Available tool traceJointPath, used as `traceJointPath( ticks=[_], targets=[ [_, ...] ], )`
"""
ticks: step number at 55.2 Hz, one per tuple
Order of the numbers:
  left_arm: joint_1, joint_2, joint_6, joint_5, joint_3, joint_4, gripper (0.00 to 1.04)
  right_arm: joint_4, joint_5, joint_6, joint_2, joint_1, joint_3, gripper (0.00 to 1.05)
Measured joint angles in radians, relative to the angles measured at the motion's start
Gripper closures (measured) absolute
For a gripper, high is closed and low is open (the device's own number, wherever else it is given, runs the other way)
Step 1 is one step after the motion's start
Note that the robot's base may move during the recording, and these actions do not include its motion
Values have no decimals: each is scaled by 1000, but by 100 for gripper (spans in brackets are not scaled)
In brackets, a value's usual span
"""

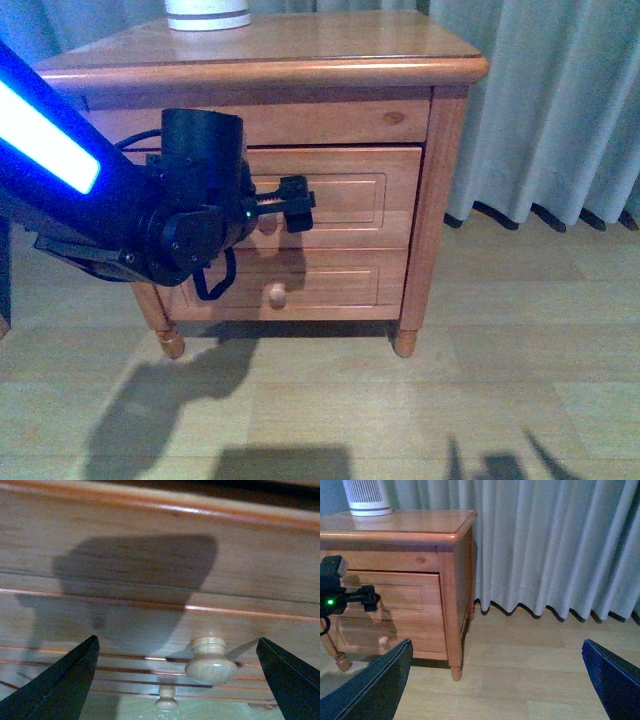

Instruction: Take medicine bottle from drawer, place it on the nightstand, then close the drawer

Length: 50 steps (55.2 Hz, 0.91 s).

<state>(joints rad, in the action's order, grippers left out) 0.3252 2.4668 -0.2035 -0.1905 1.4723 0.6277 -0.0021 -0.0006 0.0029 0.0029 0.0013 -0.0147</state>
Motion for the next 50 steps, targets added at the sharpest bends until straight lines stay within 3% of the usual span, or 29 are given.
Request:
traceJointPath(
  ticks=[17,50],
  targets=[
    [40,2,17,-11,-39,40,7,0,0,0,0,0,0,0],
    [32,5,62,6,-29,37,9,0,0,0,0,0,0,0]
  ],
)
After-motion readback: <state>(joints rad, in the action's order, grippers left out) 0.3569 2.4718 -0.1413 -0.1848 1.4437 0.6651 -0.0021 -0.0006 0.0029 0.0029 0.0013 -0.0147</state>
